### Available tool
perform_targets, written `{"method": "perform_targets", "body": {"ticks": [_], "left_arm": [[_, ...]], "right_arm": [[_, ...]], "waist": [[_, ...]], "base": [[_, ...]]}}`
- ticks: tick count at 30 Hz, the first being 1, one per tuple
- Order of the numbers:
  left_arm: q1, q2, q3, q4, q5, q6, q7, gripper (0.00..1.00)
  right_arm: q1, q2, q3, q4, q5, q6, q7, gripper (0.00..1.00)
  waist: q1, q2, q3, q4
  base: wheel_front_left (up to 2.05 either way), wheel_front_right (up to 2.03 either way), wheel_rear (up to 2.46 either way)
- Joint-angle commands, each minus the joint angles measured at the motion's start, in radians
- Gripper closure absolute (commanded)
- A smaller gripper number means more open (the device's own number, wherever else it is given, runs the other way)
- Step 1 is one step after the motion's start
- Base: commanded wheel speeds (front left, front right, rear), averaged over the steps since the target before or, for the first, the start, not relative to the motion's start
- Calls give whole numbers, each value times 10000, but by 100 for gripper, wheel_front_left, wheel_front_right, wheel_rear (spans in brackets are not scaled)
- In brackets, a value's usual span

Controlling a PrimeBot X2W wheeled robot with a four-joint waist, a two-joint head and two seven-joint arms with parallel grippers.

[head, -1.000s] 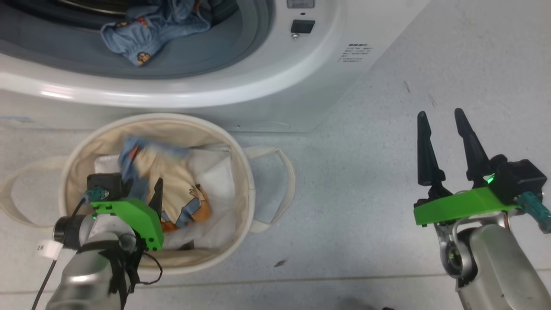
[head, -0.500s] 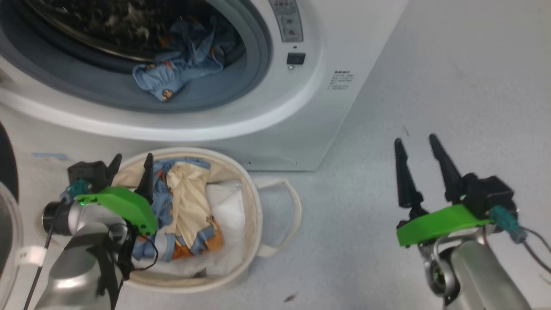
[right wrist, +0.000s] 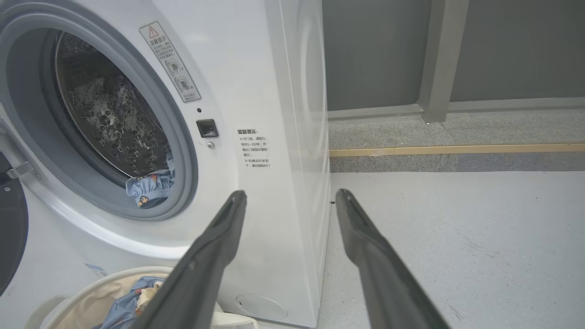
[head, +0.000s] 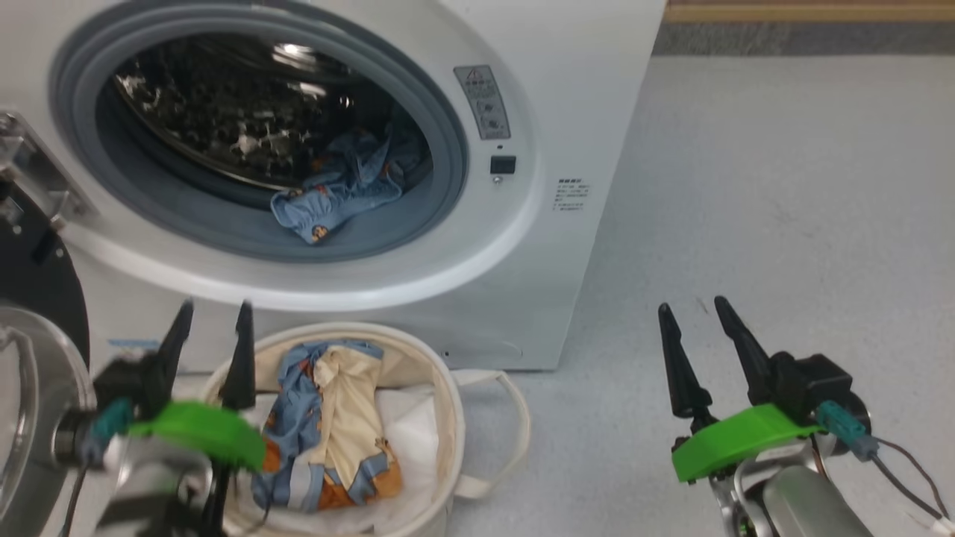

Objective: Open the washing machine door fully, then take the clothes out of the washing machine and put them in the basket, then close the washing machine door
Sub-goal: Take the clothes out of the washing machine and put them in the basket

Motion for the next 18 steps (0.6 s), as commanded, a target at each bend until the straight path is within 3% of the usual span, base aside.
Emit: {"method": "perform_targets", "body": {"ticks": [1,10,18], "left_arm": [[238,416,505,-590,56,118,-119,0],[2281,626,1045,-2649,-88,738,-85,0],[2980,738,1314,-3398,-479,818,192,0]], "right_arm": [[-8,44,222,-248,35,73,-122,0],[286,45,61,-215,2,73,-122,0],[365,102,-33,-252,-28,73,-122,0]], "waist": [[0,-1,-275,-47],[0,-1,-784,-33],[0,-1,-912,20]], "base": [[0,0,0],[0,0,0],[0,0,0]]}}
